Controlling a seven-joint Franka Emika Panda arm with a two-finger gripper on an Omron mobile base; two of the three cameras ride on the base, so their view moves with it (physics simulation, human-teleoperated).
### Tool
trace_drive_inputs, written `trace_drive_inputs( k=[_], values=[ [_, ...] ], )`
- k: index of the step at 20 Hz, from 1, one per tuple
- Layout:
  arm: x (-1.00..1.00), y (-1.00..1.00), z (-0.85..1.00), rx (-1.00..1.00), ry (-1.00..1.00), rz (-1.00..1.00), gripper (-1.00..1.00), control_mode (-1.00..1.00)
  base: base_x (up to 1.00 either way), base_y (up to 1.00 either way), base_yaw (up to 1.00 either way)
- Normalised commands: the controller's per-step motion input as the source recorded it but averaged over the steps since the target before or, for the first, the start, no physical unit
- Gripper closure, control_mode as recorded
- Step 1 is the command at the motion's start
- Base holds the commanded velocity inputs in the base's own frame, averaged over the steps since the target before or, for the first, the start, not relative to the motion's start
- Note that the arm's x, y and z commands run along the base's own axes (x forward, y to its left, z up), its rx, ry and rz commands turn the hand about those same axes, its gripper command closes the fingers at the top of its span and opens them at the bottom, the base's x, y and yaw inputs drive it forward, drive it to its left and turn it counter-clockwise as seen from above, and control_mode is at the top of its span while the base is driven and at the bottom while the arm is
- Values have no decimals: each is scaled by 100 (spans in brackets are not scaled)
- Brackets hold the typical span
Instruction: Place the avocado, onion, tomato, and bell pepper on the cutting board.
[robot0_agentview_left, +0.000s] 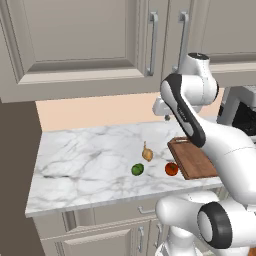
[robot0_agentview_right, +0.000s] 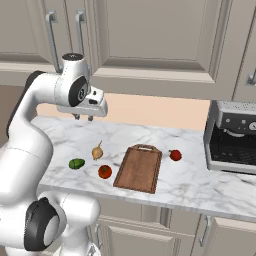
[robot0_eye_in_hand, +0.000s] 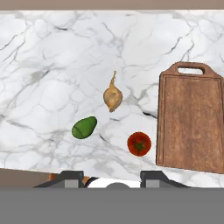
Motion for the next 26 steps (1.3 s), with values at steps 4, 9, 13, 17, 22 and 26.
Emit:
trace_drive_inputs(
  k=[4,9,13,17,22,26],
  values=[
    [-3,-5,-8,0,0,0,-100,-100,0,0,0],
    [-14,-11,-30,-1,0,0,-100,-100,0,0,0],
    [-21,-20,-37,1,0,1,-100,-100,0,0,0],
    [-11,-15,-40,1,0,2,-100,-100,0,0,0],
    [2,-3,-41,0,0,3,-100,-100,0,0,0],
    [24,0,-45,0,0,3,-100,-100,0,0,0]
  ],
)
